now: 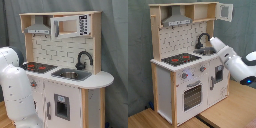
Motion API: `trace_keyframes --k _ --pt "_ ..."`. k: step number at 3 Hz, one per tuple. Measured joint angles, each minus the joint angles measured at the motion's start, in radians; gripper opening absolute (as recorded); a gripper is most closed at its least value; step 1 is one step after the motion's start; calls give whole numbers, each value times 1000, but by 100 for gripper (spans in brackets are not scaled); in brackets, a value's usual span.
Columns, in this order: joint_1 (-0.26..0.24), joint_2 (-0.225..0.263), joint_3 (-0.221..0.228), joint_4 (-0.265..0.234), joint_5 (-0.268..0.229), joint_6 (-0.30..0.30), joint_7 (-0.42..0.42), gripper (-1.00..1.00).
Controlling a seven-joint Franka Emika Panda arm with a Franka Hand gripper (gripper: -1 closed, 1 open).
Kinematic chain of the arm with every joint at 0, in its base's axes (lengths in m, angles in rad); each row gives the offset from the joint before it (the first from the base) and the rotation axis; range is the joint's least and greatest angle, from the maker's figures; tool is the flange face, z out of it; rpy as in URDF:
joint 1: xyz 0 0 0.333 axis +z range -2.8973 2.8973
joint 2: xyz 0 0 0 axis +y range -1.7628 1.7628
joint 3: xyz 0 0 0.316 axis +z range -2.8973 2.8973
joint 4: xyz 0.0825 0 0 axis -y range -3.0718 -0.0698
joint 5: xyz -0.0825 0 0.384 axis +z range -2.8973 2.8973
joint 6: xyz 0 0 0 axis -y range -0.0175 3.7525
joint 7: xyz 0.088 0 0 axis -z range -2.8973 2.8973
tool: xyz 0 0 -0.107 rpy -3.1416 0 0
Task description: Play with the kitchen
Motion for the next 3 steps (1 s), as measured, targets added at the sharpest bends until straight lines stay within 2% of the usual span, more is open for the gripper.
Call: trace_keyframes --k 2,3 --pt "39 22 -1 1 -28 -204 7 100" --pt "43 39 -3 3 -61 -310 11 100"
